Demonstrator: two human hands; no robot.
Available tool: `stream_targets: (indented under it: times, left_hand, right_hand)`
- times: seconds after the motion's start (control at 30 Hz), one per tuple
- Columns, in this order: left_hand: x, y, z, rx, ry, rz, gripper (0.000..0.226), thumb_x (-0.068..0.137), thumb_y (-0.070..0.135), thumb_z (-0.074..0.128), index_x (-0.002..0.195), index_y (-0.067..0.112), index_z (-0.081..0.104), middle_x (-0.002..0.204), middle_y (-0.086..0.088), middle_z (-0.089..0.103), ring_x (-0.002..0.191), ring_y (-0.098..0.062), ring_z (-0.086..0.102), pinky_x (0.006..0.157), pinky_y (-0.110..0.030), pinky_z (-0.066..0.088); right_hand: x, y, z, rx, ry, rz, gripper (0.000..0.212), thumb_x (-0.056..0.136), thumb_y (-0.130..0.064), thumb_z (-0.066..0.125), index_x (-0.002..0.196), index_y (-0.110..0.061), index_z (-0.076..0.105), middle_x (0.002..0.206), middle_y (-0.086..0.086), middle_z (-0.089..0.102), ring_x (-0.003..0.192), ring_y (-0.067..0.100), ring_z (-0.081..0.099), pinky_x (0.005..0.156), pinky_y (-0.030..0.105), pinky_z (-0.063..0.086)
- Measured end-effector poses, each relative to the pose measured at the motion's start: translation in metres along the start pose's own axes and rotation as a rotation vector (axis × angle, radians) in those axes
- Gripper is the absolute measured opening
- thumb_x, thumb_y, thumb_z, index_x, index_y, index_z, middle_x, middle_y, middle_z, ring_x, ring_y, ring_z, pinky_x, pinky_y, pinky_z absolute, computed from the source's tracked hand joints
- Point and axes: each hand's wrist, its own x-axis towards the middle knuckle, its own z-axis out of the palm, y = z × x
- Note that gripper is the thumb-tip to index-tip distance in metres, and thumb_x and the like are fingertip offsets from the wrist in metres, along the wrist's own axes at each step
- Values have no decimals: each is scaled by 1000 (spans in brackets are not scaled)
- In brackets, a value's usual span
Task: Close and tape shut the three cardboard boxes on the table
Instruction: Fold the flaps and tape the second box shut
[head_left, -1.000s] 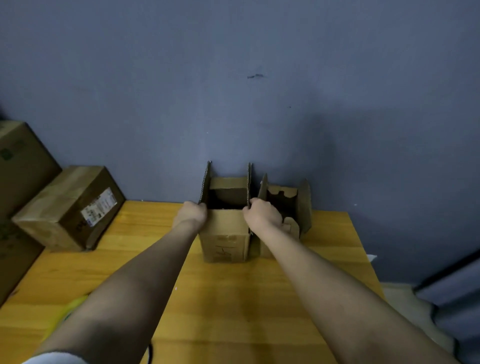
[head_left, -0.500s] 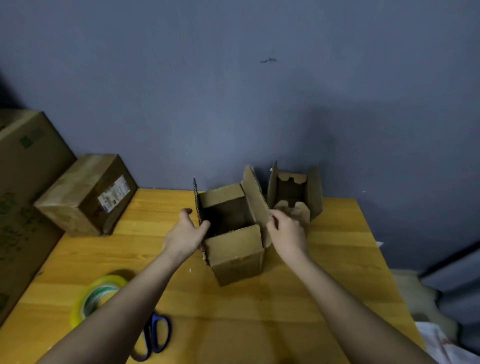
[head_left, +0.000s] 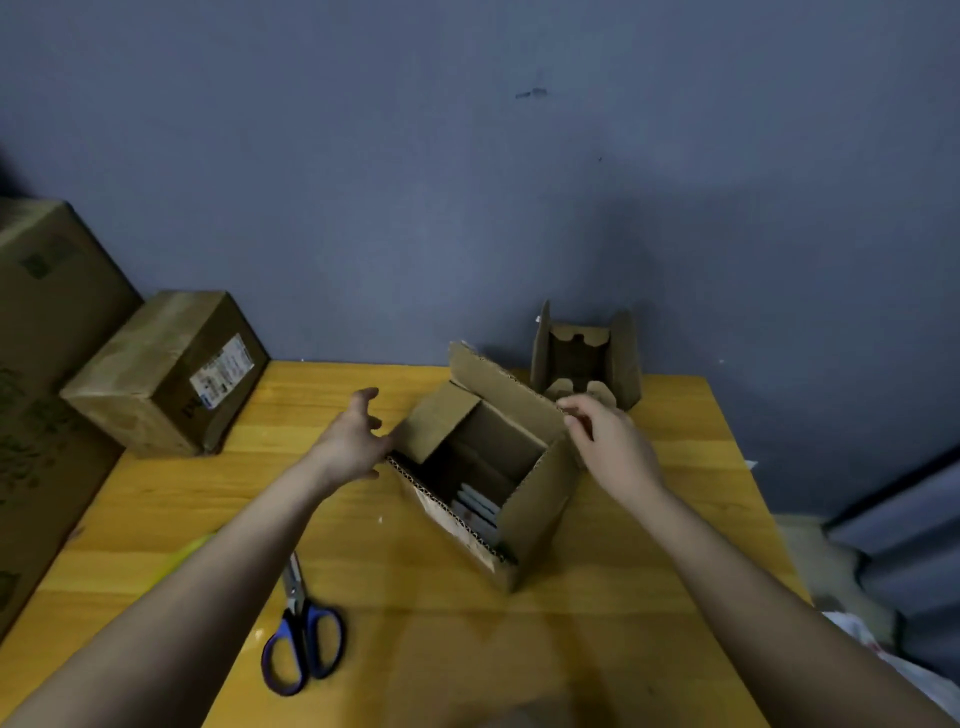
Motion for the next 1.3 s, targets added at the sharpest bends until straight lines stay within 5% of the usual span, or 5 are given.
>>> stream_targets:
  times: [0.1,0.27,0.53,0.67,1.3]
  left_hand:
    - [2,-2,2,-156,48,-4,65,89,3,61,144,18,30,139,-20,38,103,-38,59,68,-45,58]
    - [8,-10,9,-277,188,7,45,92,-3,51,134,10,42,137,-19,40,98,-37,59,59,-37,54]
    - [-2,4,19,540,439,478,42,83,17,68,124,18,58,136,-10,48,129,-31,41,110,-47,30]
    - [-25,24,32,799,69,670,33,91,17,55,119,31,62,127,12,60,130,-10,45,117,-47,-7]
    - [-48,18,49,827,29,494,26,92,52,49,93,29,60,79,10,58,98,-13,58,109,-31,20]
  right_hand:
    - [-5,-5,-8,-143,146,-354,34,96,-28,47,128,-26,57,125,-5,59,120,15,49,96,34,47]
    - [-14,-10,-8,-460,-308,-724,49,90,-50,52,136,-32,48,137,-10,51,135,12,35,118,41,10]
    - [0,-20,2,-307,-310,-565,31,90,-45,59,115,-28,63,117,-11,59,116,9,44,108,34,25]
    - [3,-26,7,-261,-286,-569,28,93,-44,55,112,-27,66,114,-11,65,112,10,49,101,32,24]
    - [-2,-34,22,-280,-218,-571,30,88,-44,63,112,-27,58,118,-11,59,117,11,44,107,36,20]
